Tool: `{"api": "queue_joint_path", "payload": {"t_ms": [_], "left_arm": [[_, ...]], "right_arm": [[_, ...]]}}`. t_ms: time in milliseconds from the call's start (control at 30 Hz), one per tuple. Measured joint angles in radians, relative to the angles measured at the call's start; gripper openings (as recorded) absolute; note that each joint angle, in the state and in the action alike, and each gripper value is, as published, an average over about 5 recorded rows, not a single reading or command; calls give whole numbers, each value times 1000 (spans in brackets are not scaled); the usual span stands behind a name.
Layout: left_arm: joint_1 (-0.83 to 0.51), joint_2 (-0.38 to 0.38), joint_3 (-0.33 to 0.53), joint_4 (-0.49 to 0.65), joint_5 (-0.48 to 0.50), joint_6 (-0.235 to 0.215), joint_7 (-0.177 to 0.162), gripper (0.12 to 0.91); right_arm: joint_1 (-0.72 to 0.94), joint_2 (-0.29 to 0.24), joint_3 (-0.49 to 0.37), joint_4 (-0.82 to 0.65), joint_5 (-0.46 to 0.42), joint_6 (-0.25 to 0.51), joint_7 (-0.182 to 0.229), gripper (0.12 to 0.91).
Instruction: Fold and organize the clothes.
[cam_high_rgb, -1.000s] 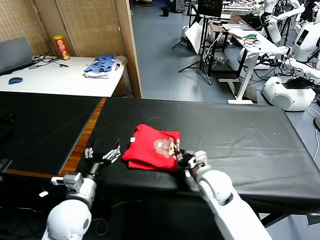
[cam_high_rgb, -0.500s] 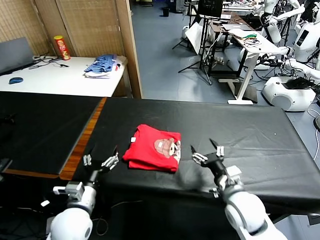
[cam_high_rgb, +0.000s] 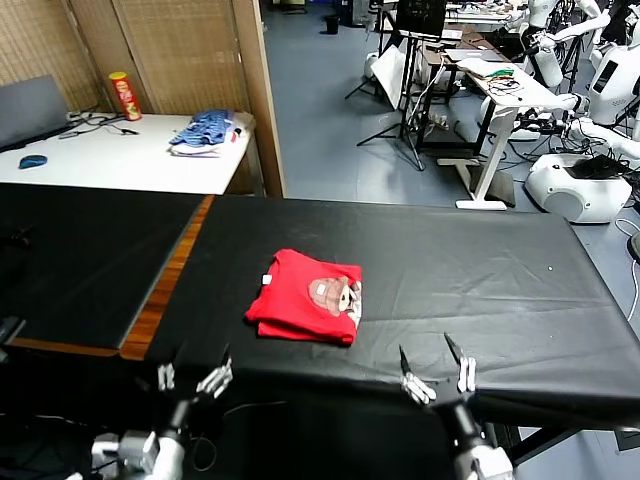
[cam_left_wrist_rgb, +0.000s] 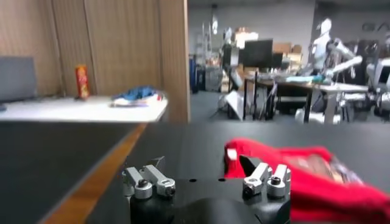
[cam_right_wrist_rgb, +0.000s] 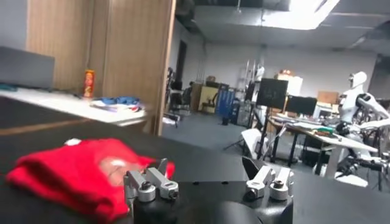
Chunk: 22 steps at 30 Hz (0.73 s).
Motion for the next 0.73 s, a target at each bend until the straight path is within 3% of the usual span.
{"api": "queue_joint_path", "payload": {"t_ms": [133, 333, 733], "left_arm": [[93, -1, -8, -31, 7, 10, -2, 798], [189, 0, -17, -94, 2, 80, -7, 798], [230, -3, -24, -149, -1, 95, -9, 798]], "right_arm": [[-106, 3, 13, 49, 5, -46, 41, 798], [-215, 8, 33, 116, 36, -121, 103, 798], [-265, 8, 39, 146, 40, -141, 108, 798]]}}
